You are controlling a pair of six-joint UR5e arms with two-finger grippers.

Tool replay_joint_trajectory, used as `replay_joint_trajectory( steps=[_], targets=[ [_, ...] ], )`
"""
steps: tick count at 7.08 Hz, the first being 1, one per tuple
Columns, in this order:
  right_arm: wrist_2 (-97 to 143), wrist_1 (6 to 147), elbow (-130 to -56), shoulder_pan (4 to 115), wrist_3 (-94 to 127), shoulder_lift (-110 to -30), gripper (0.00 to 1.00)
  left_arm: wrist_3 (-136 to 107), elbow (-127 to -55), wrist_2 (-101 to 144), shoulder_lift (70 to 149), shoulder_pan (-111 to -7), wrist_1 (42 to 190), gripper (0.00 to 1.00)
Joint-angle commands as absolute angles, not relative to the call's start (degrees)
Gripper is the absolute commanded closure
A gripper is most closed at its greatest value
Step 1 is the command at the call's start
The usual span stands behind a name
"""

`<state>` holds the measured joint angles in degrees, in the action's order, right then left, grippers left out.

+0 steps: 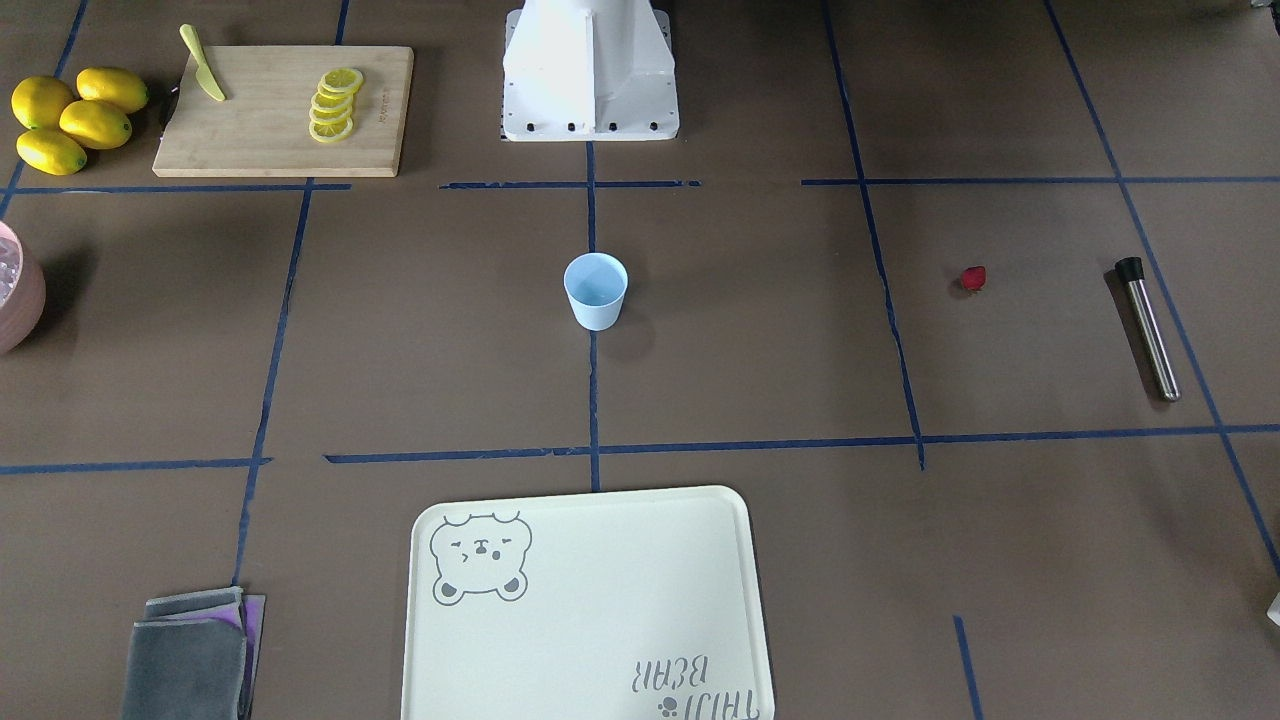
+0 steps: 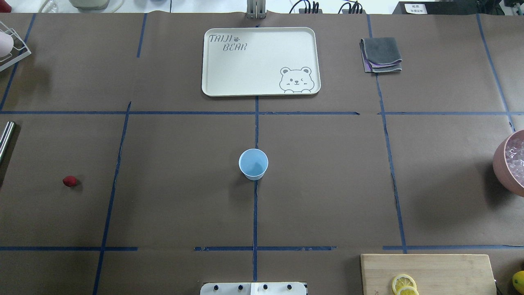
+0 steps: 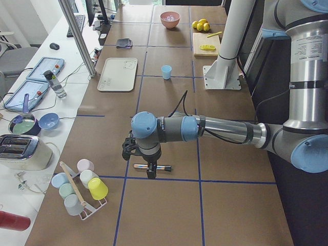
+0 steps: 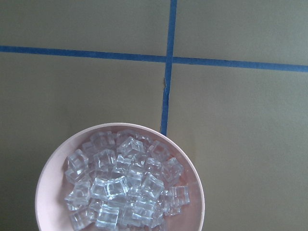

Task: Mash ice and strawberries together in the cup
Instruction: 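Lower the right gripper into the pink bowl and grasp an ice cube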

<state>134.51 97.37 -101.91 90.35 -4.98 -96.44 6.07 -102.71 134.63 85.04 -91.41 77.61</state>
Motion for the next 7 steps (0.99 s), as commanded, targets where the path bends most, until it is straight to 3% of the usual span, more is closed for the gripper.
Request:
replay_joint_trajectory(
  steps=[1,7],
  targets=[
    [134.6,97.4,-101.8,90.4,-4.7,-96.5,0.00,6.8,-103.5,133.5,84.2,-91.4,79.3,0.00],
    [135.3,96.8,-102.3,90.3,-4.7,-98.1,0.00,6.5,-104.3,134.0,83.4,-91.3,79.7,0.00]
  ],
)
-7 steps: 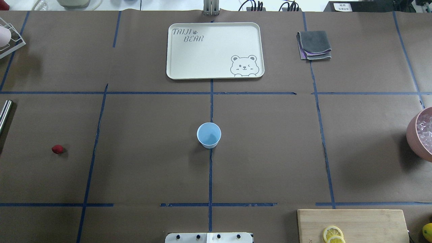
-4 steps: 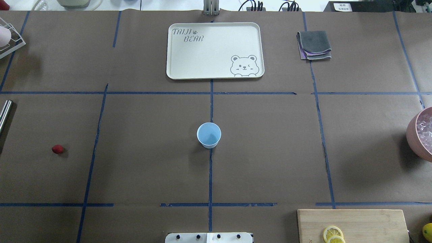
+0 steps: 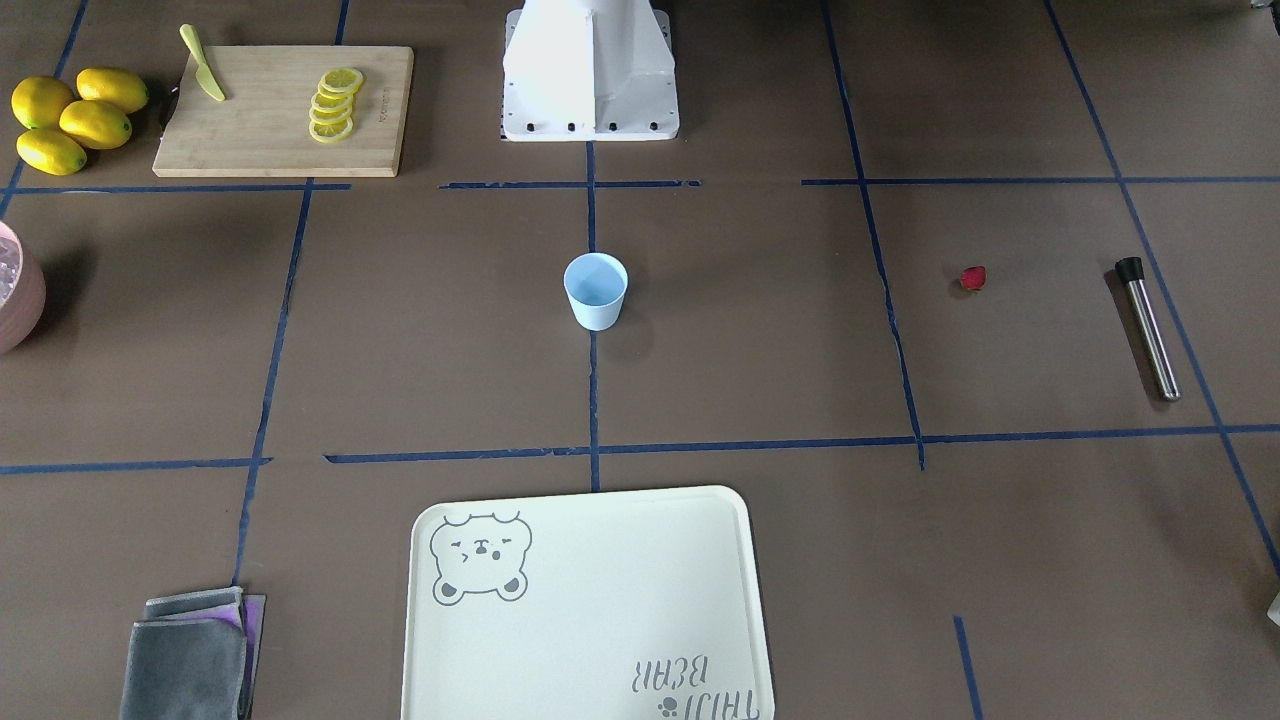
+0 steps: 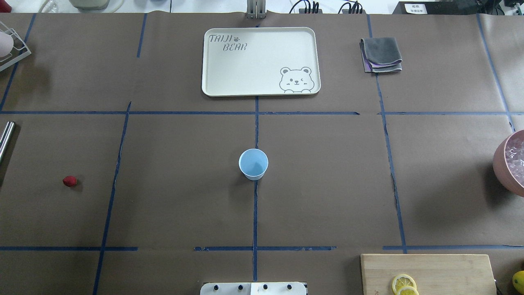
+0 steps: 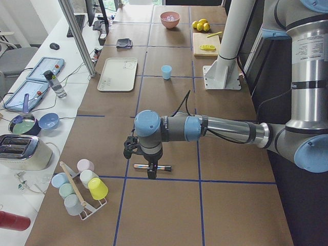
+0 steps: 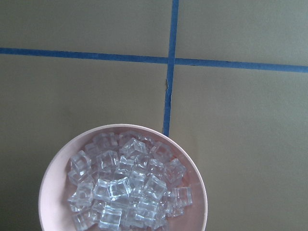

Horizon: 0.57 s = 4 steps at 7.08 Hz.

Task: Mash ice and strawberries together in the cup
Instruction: 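Lower the right gripper into the pink bowl and grasp an ice cube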

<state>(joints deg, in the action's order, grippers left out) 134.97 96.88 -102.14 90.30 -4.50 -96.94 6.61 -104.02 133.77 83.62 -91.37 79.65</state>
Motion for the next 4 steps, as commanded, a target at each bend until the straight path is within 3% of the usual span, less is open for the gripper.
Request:
replay_joint_trajectory(
  steps=[1,4],
  targets=[
    [135.9,96.8,-102.4,90.3,-4.5,-98.3,0.00,6.5,-104.1,134.1,83.4,-91.3,79.8,0.00],
    [140.3,95.9,-103.5,86.0,6.8,-99.7,0.01,5.5,-104.9,136.6,83.3,-91.3,79.9,0.00]
  ],
)
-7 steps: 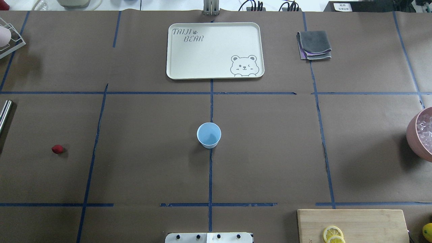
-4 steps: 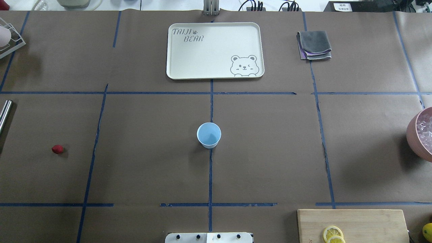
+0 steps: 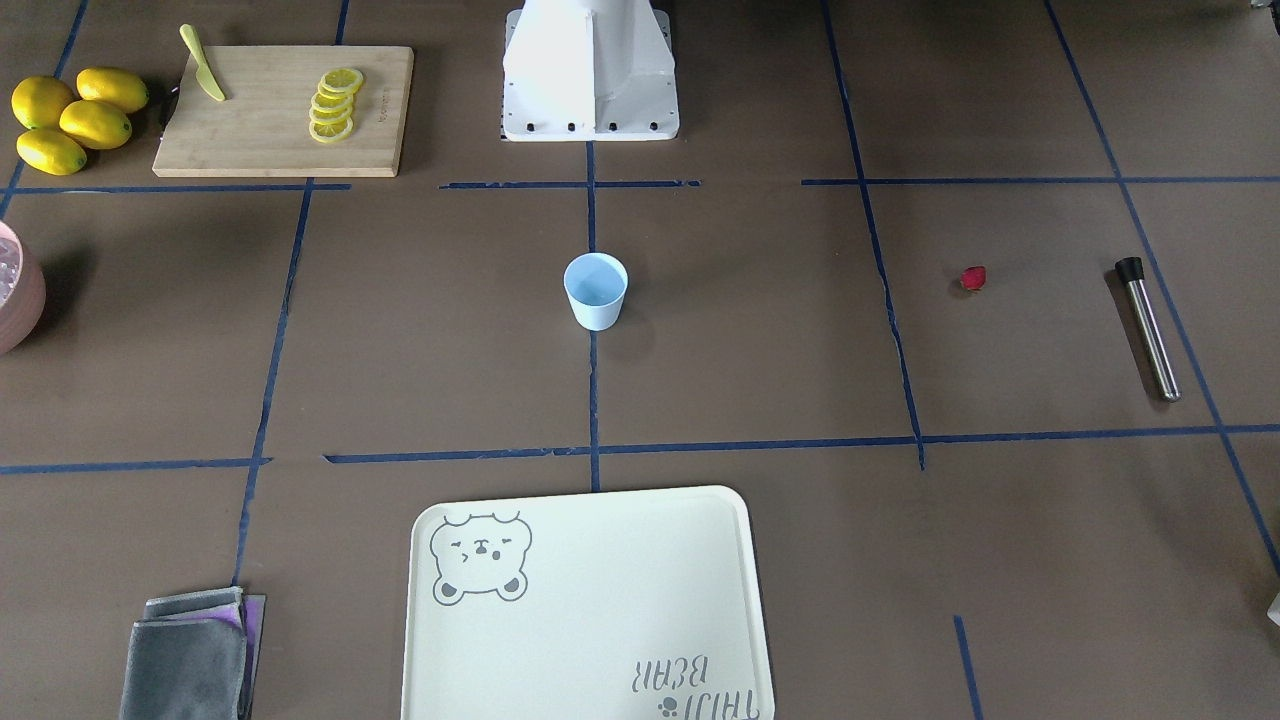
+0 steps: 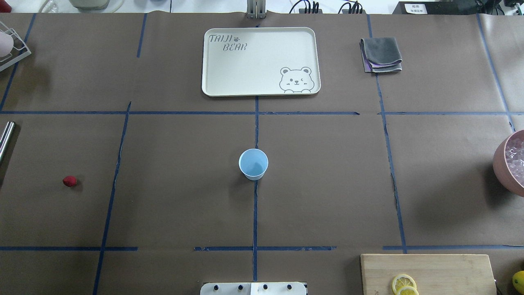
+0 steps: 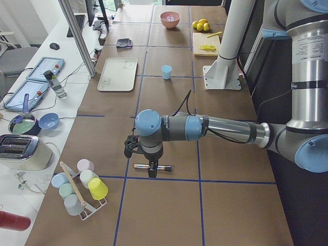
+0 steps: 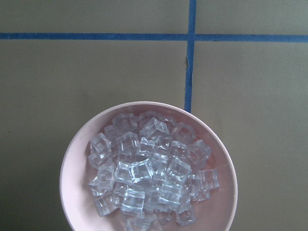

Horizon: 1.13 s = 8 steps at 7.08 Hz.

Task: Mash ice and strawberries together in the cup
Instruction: 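Lower the right gripper into the pink bowl and grasp an ice cube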

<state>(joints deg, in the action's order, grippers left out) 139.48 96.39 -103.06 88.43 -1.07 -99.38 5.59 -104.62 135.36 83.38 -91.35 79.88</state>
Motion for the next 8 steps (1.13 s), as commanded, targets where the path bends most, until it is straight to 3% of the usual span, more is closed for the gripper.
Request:
replay_joint_trajectory(
  steps=[1,3,8],
  targets=[
    [139.9,90.7,-104.1,82.5,17.4,-100.0,0.01,5.9,-104.9,136.6,83.3,-91.3,80.0,0.00],
    [139.7,76.5,-104.0,78.9,31.6,-104.1,0.04,6.0,-105.0,136.6,83.3,-91.4,80.0,0.00],
    [135.9,74.9,-101.4,72.8,39.0,-104.8,0.10,6.2,-105.3,136.6,83.3,-91.4,80.1,0.00]
  ],
)
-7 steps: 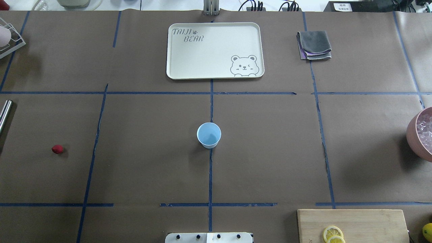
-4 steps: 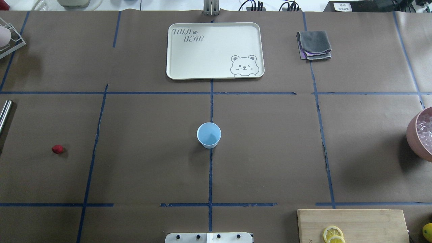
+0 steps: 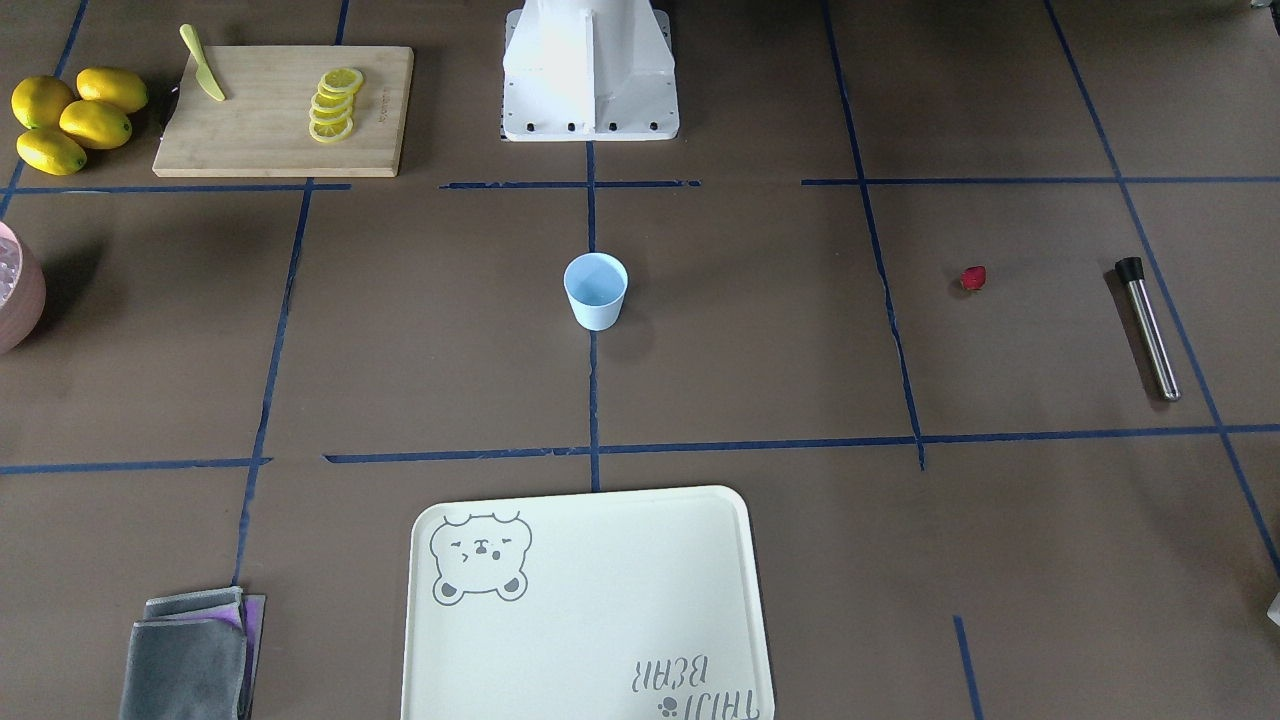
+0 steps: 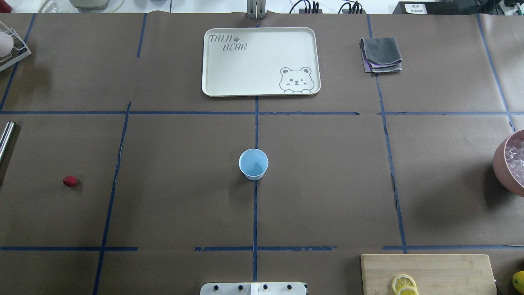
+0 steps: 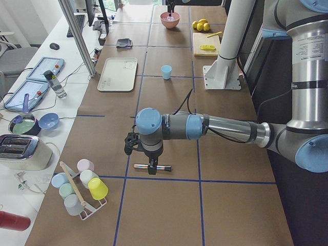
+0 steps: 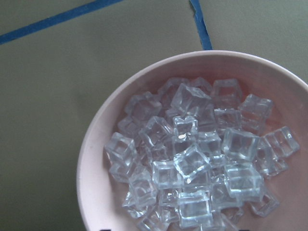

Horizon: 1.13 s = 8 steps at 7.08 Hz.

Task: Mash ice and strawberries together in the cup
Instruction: 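Lower the right gripper into the pink bowl and grasp an ice cube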

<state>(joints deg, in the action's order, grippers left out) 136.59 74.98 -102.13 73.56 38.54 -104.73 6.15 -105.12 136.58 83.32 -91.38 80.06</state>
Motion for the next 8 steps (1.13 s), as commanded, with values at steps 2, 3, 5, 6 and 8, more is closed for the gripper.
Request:
replay_joint_trajectory(
  steps=[2,3,5,6,8],
  targets=[
    [135.3,74.9,-100.2,71.7,39.0,-104.7,0.11,6.2,-105.6,136.6,83.3,-91.4,80.1,0.00],
    [134.7,75.0,-100.1,70.8,39.0,-104.4,0.11,6.2,-105.6,136.6,83.3,-91.4,80.1,0.00],
    [133.5,74.8,-99.1,70.0,39.1,-104.3,0.15,6.2,-105.9,136.6,83.3,-91.4,80.1,0.00],
    [133.5,74.8,-99.0,69.8,39.1,-104.2,0.17,6.2,-105.9,136.6,83.3,-91.4,80.1,0.00],
    [133.5,74.8,-99.0,69.7,39.1,-104.2,0.42,6.2,-105.9,136.6,83.2,-91.5,80.1,0.00]
  ],
)
